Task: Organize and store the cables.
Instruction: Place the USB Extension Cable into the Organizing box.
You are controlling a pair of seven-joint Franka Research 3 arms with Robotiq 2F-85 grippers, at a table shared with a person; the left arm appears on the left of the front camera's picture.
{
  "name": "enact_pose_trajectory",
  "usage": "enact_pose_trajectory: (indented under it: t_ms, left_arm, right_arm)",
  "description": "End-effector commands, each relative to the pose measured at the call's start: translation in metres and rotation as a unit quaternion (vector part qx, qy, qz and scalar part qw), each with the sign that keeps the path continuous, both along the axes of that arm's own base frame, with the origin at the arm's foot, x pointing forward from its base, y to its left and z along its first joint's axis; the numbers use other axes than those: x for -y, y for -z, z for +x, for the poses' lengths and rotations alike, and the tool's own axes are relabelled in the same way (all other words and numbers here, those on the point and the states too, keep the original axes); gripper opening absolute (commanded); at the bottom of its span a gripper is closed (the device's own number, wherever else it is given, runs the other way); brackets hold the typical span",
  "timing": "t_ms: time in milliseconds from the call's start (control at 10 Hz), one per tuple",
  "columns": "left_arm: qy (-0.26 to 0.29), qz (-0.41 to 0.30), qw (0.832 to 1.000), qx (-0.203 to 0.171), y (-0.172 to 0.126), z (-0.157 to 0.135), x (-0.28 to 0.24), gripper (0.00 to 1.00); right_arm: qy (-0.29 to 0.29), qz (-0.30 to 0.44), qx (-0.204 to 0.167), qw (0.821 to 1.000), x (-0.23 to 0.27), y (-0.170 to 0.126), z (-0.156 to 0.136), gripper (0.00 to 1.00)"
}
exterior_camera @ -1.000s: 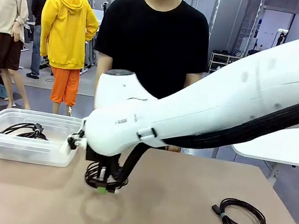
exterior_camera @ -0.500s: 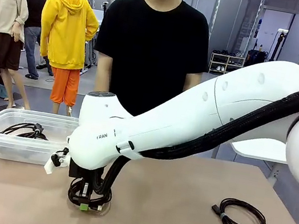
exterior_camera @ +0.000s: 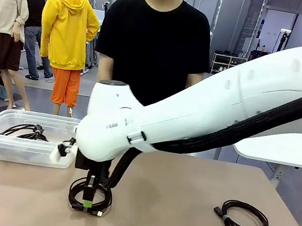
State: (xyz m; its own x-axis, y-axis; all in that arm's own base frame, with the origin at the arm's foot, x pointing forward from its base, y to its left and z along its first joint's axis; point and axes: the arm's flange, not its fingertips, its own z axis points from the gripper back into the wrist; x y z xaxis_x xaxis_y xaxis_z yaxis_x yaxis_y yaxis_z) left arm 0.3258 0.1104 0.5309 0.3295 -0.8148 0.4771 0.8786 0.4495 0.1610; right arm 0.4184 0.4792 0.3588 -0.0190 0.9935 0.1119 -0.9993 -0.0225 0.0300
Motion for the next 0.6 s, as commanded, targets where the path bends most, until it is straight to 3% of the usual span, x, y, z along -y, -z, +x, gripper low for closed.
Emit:
enact_pose_trajectory:
  t_ms: [0, 100, 500]
  left_arm:
    - [0.065, 0.013, 0.998, -0.003, -0.006, -0.013, 0.030, 1.00]
    - [0.080, 0.013, 0.997, -0.006, -0.007, -0.012, 0.049, 1.00]
    - [0.092, -0.013, 0.995, -0.031, 0.005, 0.003, 0.136, 1.00]
  right_arm:
    - [0.027, 0.063, 0.014, 0.998, 0.063, -0.023, -0.013, 0.90]
    - [0.037, 0.099, 0.014, 0.994, 0.095, -0.033, -0.015, 1.00]
    - [0.056, 0.234, 0.035, 0.970, 0.230, -0.044, -0.033, 1.00]
